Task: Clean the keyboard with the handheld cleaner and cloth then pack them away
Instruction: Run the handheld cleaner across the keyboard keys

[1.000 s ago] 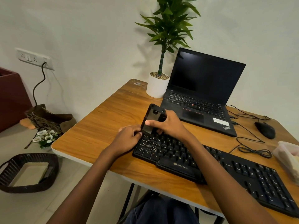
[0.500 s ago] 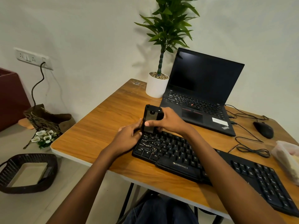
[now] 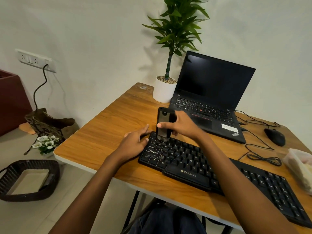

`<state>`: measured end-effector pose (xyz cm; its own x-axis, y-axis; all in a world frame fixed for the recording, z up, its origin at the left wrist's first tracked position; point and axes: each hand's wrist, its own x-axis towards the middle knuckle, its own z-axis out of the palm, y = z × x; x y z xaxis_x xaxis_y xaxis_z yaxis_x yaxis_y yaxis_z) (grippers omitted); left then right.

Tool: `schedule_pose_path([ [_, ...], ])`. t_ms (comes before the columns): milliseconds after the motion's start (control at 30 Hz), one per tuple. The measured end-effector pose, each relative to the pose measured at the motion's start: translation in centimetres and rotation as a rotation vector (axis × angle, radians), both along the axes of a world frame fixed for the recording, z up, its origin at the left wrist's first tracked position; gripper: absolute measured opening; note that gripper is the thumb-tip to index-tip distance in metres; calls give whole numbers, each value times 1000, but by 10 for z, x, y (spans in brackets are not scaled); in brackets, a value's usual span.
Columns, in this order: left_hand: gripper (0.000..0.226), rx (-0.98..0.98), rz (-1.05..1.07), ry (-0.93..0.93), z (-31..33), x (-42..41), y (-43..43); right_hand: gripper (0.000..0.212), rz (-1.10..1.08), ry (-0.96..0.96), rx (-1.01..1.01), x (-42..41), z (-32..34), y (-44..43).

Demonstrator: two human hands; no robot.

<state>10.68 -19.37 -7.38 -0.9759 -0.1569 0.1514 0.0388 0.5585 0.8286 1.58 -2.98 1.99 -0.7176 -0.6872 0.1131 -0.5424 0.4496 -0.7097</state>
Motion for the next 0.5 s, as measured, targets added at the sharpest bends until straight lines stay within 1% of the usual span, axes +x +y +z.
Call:
schedule_pose_path([
  [67,57,11,0,9,0,0,0,34,-19,43,-39,6,-10,-5],
  [200,57,24,-16,18,-3,-2,-1,30,-42,-140,-106,1,-5,4],
  [267,55,7,-20,24,-2,-3,-1,32,-75,-96,-99,-4,-3,4],
  [333,55,14,-17,24,-2,-3,-1,25,-75,-10,-118,-2,-7,-4],
  [400,58,39,-11,21,-3,-3,-2,23,-48,29,-119,2,-12,-14],
  [500,60,37,-13,16,-4,-2,-2,30,-47,-49,-132,2,-11,-9],
])
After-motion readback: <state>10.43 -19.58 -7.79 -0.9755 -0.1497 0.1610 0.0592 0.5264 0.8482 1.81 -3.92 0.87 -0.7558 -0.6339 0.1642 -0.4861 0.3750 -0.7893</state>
